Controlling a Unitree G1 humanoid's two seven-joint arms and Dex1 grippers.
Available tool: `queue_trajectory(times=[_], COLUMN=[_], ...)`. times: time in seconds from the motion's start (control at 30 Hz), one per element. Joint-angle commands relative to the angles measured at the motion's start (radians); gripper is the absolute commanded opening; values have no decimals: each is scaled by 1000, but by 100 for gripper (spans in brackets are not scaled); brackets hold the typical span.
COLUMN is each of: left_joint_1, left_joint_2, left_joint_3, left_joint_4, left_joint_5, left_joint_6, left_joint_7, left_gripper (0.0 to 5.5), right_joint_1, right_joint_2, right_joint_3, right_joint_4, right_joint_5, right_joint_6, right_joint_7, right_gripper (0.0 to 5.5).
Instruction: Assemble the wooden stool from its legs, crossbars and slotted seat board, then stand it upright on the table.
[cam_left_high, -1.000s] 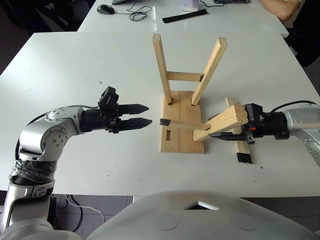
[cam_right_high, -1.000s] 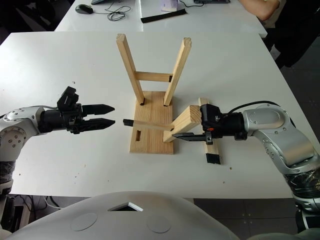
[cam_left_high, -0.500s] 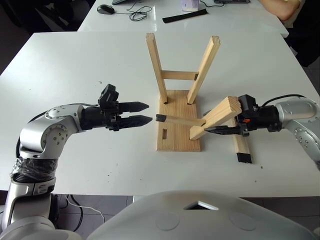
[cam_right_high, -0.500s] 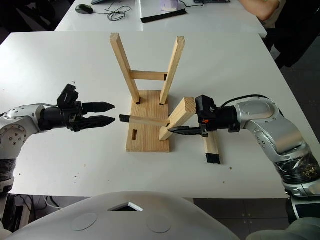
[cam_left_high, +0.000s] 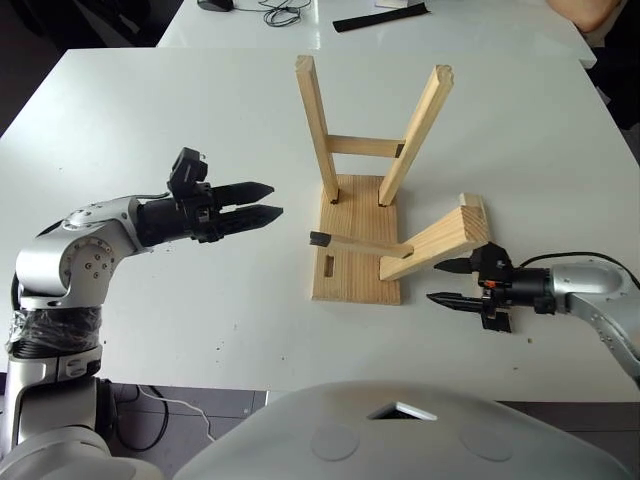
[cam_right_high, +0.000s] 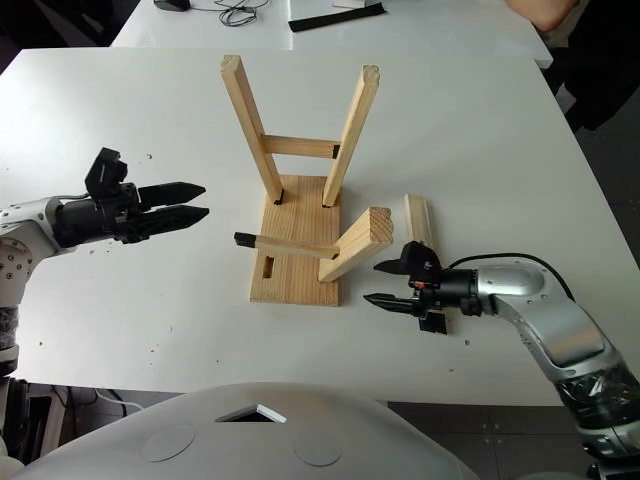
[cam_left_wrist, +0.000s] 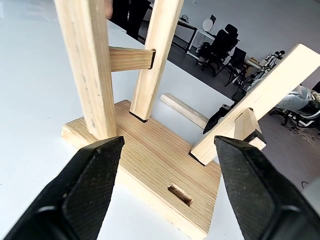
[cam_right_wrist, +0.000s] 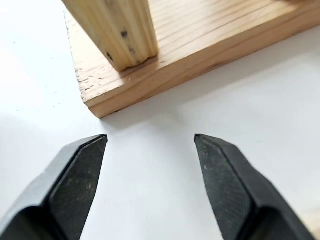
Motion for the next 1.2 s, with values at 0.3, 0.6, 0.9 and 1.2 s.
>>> queue_trajectory(times=[0.3,0.6,0.9,1.2], left_joint_1=[230,194,163,38], left_joint_2=[7,12,22,-6], left_joint_3=[223,193,186,194], left_joint_4=[-162,-159,-153,-154], left_joint_5=[-40,-30,-31,-13], left_joint_6=[11,8,8,18], left_joint_7=[98,106,114,271], left_gripper=[333,333,333,333], right_joint_1=[449,488,553,499], right_joint_2=[434,609,729,733], right_joint_3=[-149,-117,-124,-155], right_joint_4=[-430,-304,-162,-115], right_joint_5=[-264,-380,-275,-279], right_joint_6=[152,35,27,9], right_joint_7=[-699,-824,-777,-781], right_gripper=[432,432,391,245])
